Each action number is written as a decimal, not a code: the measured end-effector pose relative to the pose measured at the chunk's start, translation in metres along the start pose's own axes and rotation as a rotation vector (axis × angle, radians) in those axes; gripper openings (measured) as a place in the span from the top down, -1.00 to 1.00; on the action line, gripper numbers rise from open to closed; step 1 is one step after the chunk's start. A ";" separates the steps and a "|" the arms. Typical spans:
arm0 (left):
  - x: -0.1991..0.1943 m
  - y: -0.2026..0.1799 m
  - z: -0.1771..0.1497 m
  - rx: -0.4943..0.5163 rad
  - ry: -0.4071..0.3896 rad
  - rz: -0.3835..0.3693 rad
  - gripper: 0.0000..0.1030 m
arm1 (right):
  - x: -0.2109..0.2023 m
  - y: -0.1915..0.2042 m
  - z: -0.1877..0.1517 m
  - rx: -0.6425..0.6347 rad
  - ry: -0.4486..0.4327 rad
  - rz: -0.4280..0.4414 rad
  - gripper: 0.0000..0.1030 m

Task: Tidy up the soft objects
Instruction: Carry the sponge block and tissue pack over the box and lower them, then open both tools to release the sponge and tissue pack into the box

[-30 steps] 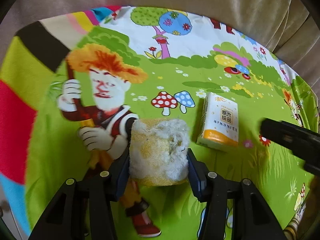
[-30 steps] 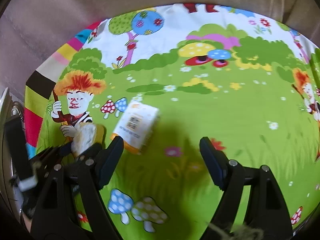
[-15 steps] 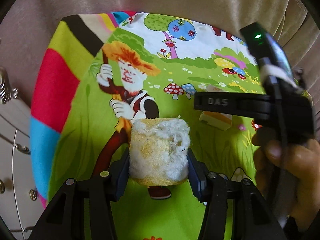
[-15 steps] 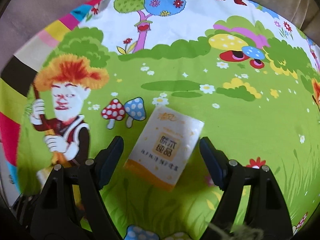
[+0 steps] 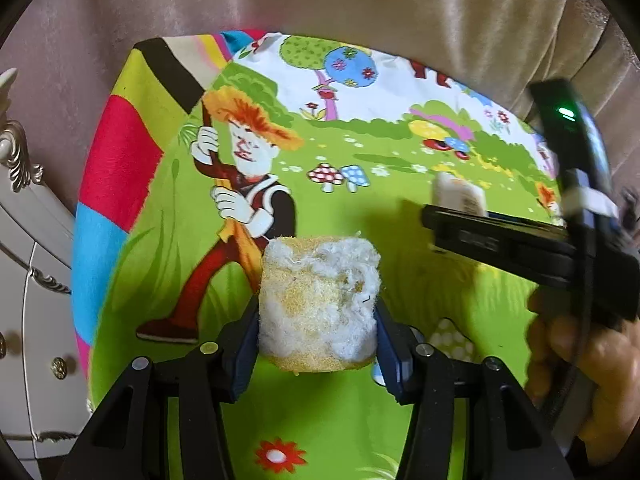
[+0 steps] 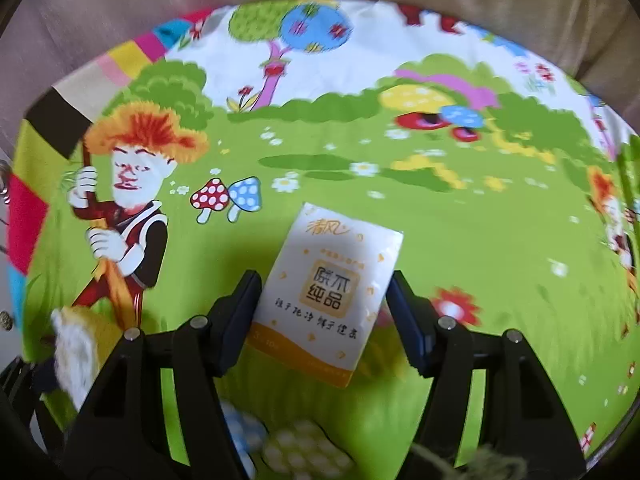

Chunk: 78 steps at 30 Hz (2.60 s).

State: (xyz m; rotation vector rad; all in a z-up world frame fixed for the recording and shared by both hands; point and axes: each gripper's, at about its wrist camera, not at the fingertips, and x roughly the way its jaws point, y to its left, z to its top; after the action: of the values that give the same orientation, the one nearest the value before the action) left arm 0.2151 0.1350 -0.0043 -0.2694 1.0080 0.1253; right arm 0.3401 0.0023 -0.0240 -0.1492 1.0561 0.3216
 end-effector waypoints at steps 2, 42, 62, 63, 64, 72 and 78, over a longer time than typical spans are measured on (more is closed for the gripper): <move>-0.007 -0.007 -0.004 0.004 -0.006 -0.016 -0.02 | -0.020 -0.010 -0.009 -0.009 -0.022 -0.006 -0.32; -0.120 -0.268 -0.122 0.369 -0.022 -0.434 -0.02 | -0.296 -0.246 -0.241 0.284 -0.256 -0.247 -0.32; -0.116 -0.395 -0.182 0.583 0.075 -0.552 -0.02 | -0.319 -0.340 -0.348 0.474 -0.208 -0.432 -0.33; -0.114 -0.400 -0.183 0.587 0.083 -0.555 -0.02 | -0.318 -0.342 -0.351 0.482 -0.205 -0.439 -0.33; -0.112 -0.405 -0.185 0.590 0.090 -0.560 -0.02 | -0.317 -0.345 -0.354 0.492 -0.201 -0.443 -0.33; -0.099 -0.441 -0.195 0.628 0.126 -0.592 -0.08 | -0.311 -0.370 -0.372 0.556 -0.189 -0.464 -0.35; -0.086 -0.451 -0.195 0.611 0.173 -0.612 -0.44 | -0.312 -0.382 -0.381 0.598 -0.195 -0.474 -0.47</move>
State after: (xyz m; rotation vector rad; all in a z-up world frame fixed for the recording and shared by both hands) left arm 0.1130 -0.3512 0.0447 -0.0172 1.0462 -0.7621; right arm 0.0092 -0.5207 0.0496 0.1677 0.8528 -0.4038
